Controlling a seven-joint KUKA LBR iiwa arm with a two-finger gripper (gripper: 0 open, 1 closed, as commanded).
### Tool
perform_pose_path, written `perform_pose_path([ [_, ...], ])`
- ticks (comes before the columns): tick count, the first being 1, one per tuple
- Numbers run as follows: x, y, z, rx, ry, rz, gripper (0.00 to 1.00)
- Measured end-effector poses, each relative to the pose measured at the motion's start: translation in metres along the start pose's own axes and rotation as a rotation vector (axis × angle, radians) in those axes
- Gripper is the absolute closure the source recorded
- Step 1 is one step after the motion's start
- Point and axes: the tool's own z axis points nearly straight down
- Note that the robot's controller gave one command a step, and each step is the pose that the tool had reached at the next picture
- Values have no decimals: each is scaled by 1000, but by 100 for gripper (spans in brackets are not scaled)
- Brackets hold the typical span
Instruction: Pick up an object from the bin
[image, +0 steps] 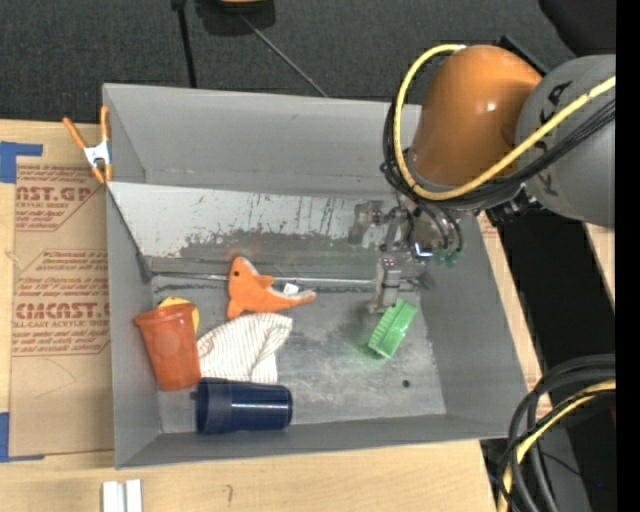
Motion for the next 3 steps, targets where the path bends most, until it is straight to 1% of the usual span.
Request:
perform_pose_path([
  [1,-1,0,-5,0,-8,0,0],
  [2,37,-54,54,1,-10,-67,0],
  [3,38,-72,71,1,0,-62,0],
])
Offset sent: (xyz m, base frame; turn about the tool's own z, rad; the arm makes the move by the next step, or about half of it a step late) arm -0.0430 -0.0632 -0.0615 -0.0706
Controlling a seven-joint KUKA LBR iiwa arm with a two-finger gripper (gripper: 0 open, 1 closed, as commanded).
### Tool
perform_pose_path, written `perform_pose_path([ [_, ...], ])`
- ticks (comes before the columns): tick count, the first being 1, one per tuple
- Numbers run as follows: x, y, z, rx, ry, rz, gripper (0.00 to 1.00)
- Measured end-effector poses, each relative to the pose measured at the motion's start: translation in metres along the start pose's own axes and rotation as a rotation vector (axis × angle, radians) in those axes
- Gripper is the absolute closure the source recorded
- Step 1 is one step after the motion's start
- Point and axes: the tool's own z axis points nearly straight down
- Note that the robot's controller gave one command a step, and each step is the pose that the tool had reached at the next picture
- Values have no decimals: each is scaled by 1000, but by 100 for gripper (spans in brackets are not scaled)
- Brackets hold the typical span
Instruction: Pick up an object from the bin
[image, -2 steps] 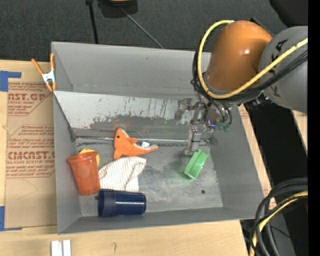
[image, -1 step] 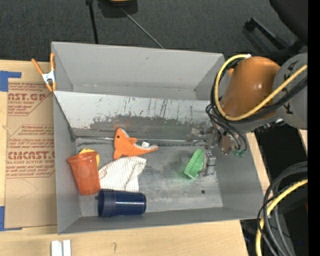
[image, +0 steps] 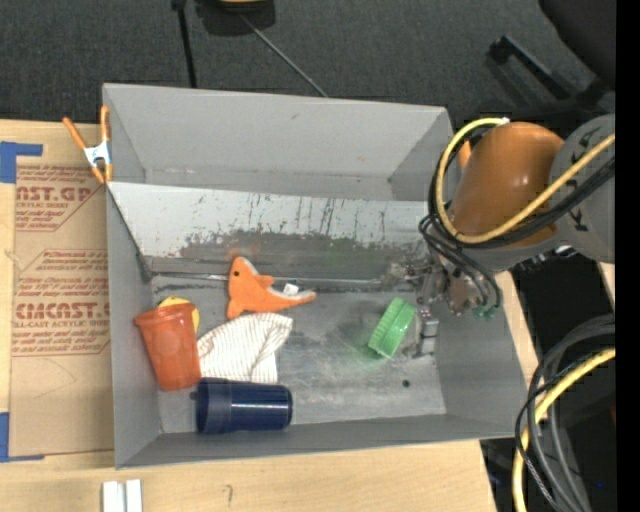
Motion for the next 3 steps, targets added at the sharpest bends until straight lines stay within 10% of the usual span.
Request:
perform_pose_path([
  [2,-2,7,64,0,-6,-38,0],
  [3,3,-11,82,0,-7,-202,100],
])
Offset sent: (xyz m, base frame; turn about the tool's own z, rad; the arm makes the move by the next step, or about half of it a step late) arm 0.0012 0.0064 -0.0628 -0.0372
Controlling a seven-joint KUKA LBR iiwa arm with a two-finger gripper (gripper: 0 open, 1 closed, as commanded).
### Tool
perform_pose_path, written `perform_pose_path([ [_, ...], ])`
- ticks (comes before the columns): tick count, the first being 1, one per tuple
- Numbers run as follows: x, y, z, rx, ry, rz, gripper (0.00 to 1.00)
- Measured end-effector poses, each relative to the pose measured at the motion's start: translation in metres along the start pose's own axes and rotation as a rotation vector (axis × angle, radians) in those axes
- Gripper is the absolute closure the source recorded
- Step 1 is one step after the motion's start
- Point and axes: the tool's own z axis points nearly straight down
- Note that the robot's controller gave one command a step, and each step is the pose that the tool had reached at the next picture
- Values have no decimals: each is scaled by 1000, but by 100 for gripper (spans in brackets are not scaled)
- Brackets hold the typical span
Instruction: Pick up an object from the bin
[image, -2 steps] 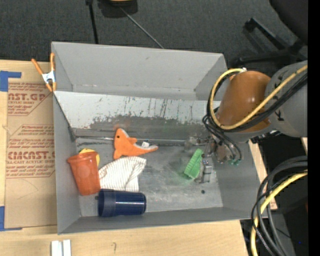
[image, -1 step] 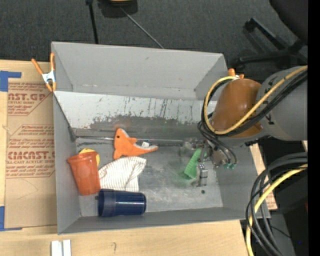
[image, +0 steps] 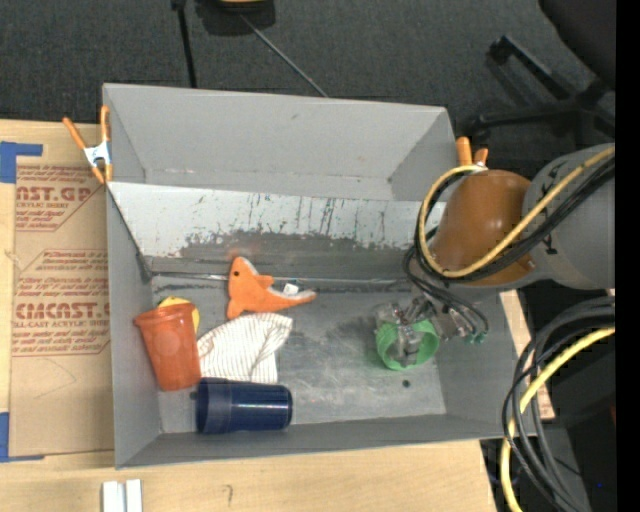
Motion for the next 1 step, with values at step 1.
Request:
perform_pose_path([
  [1,0,0,0,0,0,0,100],
])
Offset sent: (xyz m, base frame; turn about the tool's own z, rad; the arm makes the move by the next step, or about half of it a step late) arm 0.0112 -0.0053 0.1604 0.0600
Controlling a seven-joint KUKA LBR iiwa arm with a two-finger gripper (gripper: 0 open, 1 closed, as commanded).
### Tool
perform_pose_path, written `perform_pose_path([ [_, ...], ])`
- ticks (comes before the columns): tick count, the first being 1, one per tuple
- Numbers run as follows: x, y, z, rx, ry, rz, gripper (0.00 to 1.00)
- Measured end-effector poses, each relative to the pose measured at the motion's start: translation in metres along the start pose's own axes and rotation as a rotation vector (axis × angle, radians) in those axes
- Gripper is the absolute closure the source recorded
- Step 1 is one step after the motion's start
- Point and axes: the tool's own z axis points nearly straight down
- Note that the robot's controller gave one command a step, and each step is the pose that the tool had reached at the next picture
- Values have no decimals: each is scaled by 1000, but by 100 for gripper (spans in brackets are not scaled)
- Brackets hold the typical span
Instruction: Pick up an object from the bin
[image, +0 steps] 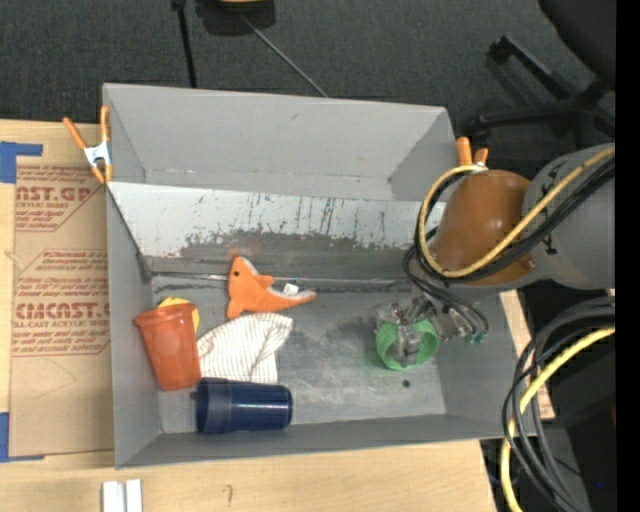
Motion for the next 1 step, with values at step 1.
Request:
perform_pose_path([
  [1,1,0,-4,-2,4,2,100],
])
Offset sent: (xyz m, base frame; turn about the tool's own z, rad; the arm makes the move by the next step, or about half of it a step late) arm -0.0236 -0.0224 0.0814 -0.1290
